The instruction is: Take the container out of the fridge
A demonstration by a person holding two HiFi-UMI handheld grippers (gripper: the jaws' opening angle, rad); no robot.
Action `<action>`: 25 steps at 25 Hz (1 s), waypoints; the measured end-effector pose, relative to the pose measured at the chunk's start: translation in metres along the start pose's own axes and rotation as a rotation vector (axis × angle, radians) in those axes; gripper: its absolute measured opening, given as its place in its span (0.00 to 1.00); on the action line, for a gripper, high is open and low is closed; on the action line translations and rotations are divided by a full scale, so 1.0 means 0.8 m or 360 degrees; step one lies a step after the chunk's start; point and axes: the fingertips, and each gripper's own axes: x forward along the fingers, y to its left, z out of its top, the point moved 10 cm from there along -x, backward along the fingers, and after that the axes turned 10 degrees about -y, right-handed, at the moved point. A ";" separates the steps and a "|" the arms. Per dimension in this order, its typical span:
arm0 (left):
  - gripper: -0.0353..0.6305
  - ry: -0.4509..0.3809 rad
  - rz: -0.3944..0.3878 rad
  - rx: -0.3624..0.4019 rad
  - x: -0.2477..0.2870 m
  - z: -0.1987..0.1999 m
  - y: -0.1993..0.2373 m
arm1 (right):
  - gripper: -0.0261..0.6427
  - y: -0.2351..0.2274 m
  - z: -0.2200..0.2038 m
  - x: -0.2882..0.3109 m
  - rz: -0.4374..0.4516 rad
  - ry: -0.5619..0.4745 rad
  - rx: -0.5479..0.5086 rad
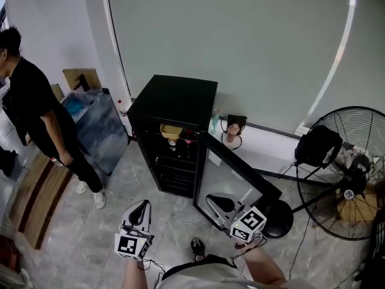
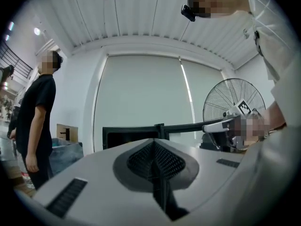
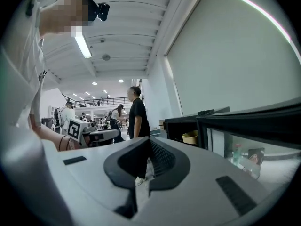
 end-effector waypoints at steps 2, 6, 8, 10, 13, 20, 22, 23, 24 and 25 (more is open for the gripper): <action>0.06 0.0004 0.0049 0.0011 0.025 -0.008 0.011 | 0.06 -0.013 -0.001 0.018 0.0006 0.0017 0.0010; 0.06 -0.0003 0.0103 0.0018 0.063 -0.016 0.033 | 0.06 -0.043 -0.006 0.053 0.0030 0.0039 -0.0020; 0.06 0.0007 0.0072 -0.0003 0.078 -0.013 0.039 | 0.06 -0.056 -0.009 0.066 0.0013 0.0046 0.0019; 0.06 0.0016 0.0065 -0.0025 0.088 -0.016 0.047 | 0.06 -0.066 -0.011 0.074 -0.0010 0.0053 0.0037; 0.06 -0.0012 0.0023 -0.0019 0.099 -0.035 0.065 | 0.06 -0.084 -0.015 0.086 -0.0082 0.0044 0.0059; 0.06 0.0055 0.0028 -0.0066 0.115 -0.031 0.105 | 0.06 -0.097 -0.019 0.106 -0.0169 0.0071 0.0044; 0.06 0.0047 0.0047 -0.0060 0.115 -0.030 0.111 | 0.06 -0.094 -0.017 0.112 -0.0162 0.0117 -0.0064; 0.06 0.0046 0.0044 -0.0053 0.115 -0.030 0.114 | 0.06 -0.092 -0.017 0.116 -0.0156 0.0141 -0.0124; 0.06 0.0043 0.0032 -0.0045 0.115 -0.029 0.118 | 0.06 -0.090 -0.015 0.121 -0.0151 0.0158 -0.0180; 0.06 0.0038 0.0018 -0.0041 0.116 -0.030 0.120 | 0.06 -0.089 -0.014 0.125 -0.0146 0.0173 -0.0230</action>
